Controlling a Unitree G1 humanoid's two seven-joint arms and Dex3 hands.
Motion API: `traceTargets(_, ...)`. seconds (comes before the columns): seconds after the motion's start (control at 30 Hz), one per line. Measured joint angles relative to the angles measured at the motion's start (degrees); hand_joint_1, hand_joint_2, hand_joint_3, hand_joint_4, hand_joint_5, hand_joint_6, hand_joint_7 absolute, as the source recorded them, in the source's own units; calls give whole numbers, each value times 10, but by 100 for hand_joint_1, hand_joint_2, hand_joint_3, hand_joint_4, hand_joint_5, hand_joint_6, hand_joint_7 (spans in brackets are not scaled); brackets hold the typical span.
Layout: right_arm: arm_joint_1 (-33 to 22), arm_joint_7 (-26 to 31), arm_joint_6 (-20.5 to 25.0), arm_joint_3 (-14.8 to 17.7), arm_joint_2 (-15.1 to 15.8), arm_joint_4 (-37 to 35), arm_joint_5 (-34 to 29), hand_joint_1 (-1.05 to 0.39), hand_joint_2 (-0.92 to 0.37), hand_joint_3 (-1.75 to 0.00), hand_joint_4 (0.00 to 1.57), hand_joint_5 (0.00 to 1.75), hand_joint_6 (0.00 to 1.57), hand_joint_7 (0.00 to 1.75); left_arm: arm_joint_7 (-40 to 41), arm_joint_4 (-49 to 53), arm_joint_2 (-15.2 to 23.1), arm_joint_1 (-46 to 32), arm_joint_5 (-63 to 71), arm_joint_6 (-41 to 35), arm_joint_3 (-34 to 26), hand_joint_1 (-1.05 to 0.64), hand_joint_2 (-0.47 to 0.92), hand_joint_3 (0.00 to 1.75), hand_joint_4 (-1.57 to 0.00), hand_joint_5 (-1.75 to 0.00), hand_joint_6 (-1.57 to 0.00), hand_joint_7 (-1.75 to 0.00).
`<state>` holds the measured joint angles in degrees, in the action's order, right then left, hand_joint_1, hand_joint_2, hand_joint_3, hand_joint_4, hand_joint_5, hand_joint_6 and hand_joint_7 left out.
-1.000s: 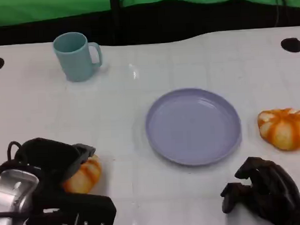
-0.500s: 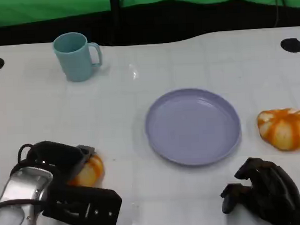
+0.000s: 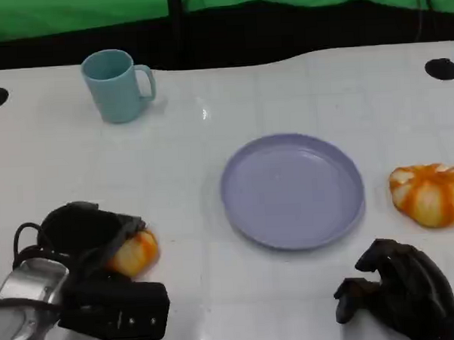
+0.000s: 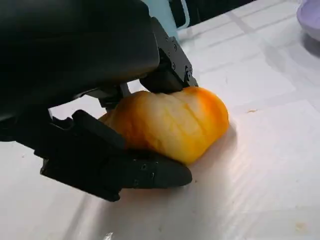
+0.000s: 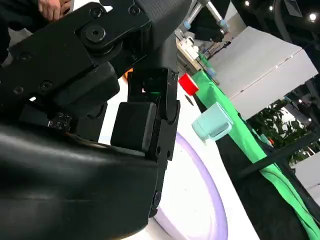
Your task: Grasp the bread from the table and place it into the plate.
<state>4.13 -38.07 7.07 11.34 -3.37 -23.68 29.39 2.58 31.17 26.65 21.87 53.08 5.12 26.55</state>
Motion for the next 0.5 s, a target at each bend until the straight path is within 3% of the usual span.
traceTargets(0.07,0,0,0,0,0,0,0,-104,-72,0,157,72,157,36,25,18,-2,7,-2,7,3,-30,74,90,-64,-175,-64,-136)
traceTargets(0.1,0,0,0,0,0,0,0,-104,-72,0,157,73,157,36,36,27,-3,10,-4,9,4,-30,74,90,-65,-175,-63,-140)
traceTargets(0.2,0,0,0,0,0,0,0,-104,-72,0,157,73,157,36,56,43,-6,13,-10,13,7,-30,74,91,-65,-175,-61,-143)
traceTargets(0.3,0,0,0,1,0,0,0,-103,-72,0,157,72,157,35,104,64,-8,13,-20,33,7,-25,60,113,-71,-175,-62,-145)
traceTargets(0.5,1,-1,0,1,1,-4,0,-104,-72,0,157,72,157,35,184,97,-18,2,-56,71,-6,-24,55,117,-73,-175,-61,-145)
